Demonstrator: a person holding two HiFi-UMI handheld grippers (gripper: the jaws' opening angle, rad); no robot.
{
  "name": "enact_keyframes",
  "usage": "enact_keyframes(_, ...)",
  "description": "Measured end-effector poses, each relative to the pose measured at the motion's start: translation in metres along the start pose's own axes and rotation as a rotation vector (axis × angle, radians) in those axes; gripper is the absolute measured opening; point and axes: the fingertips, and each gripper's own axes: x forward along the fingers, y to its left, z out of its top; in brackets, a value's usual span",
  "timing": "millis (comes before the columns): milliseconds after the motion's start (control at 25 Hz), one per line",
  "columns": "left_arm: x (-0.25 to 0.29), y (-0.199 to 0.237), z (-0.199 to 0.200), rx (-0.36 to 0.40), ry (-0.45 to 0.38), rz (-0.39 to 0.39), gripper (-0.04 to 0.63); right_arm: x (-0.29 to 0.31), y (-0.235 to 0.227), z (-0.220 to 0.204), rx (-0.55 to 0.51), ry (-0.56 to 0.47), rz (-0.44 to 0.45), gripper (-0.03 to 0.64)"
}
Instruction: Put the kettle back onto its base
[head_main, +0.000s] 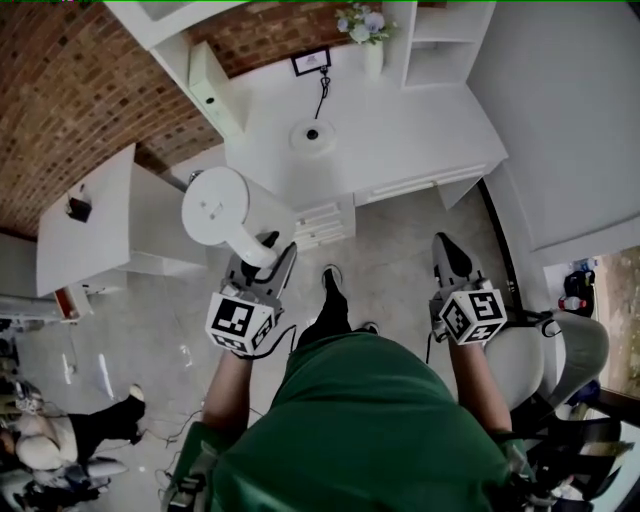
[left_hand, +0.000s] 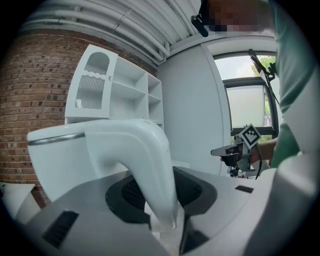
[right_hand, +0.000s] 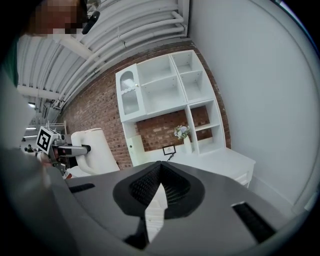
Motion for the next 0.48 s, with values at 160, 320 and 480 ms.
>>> enact_keyframes(160,0.047,0.043,-0.003,-0.007,0.017,-0.029,0.141,0.037,-0.021,0.017,0.001,0.004,-0.067,0.012)
enact_keyframes(320,0.091,0.084,-0.005,-0.015,0.022,-0.07,0.141,0.086,-0.032,0.028,0.002,0.019,-0.109,0.012)
enact_keyframes(480,0.13,0.124,-0.008,0.006,0.023,-0.115,0.141,0.137,-0.027,0.04,0.002,0.023,-0.13,0.012)
